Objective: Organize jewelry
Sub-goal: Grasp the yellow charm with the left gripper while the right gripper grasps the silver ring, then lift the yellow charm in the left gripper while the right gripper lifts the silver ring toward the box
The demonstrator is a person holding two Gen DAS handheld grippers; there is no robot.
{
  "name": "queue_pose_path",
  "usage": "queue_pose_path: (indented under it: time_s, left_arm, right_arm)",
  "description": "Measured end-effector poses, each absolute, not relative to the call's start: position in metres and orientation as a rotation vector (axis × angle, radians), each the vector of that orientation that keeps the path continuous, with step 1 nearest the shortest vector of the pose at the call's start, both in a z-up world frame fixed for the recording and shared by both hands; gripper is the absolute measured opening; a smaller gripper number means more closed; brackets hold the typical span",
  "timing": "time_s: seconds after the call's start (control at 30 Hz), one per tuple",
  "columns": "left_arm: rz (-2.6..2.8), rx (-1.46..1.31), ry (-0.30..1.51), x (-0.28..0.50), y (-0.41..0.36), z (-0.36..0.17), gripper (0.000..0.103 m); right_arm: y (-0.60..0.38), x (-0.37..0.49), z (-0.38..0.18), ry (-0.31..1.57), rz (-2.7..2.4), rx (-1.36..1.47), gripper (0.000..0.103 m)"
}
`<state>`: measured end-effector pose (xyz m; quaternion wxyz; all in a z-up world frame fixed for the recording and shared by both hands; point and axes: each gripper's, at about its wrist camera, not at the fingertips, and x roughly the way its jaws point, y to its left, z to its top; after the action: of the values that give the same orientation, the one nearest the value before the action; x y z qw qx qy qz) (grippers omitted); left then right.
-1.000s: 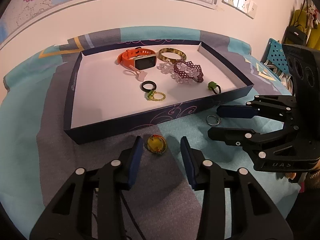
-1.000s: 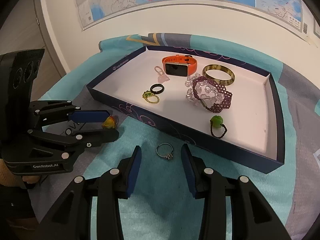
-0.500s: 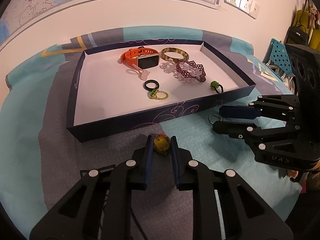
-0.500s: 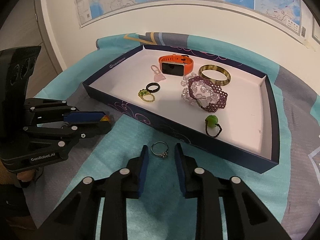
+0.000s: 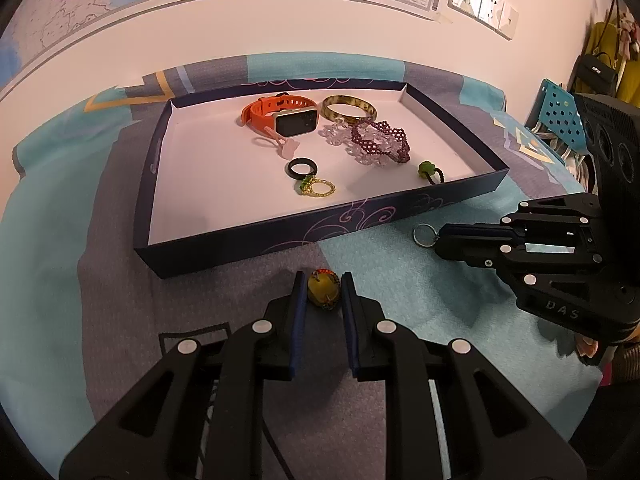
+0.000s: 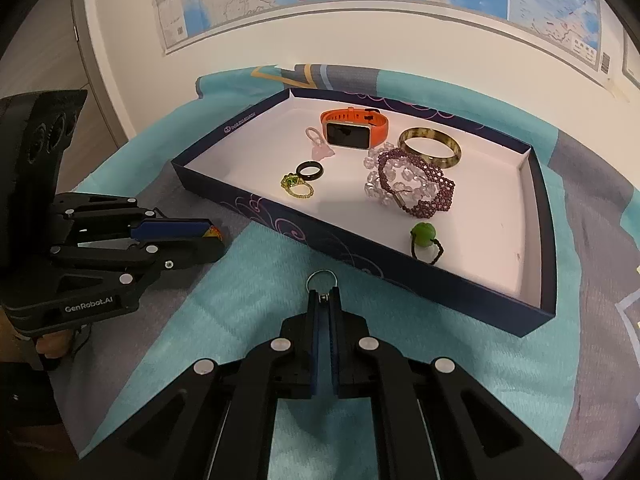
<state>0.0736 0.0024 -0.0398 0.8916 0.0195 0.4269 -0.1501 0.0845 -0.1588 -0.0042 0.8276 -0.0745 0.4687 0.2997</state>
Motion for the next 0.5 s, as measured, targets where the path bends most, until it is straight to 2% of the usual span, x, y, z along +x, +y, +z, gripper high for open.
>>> queue_pose_path:
  time_s: [0.5]
  left_arm:
    - [-0.311,0.030,0.877,0.069,0.002,-0.038,0.017]
  right_arm:
    - [-0.176,0.074,0.005,0.976,0.647,-0.093,0.003]
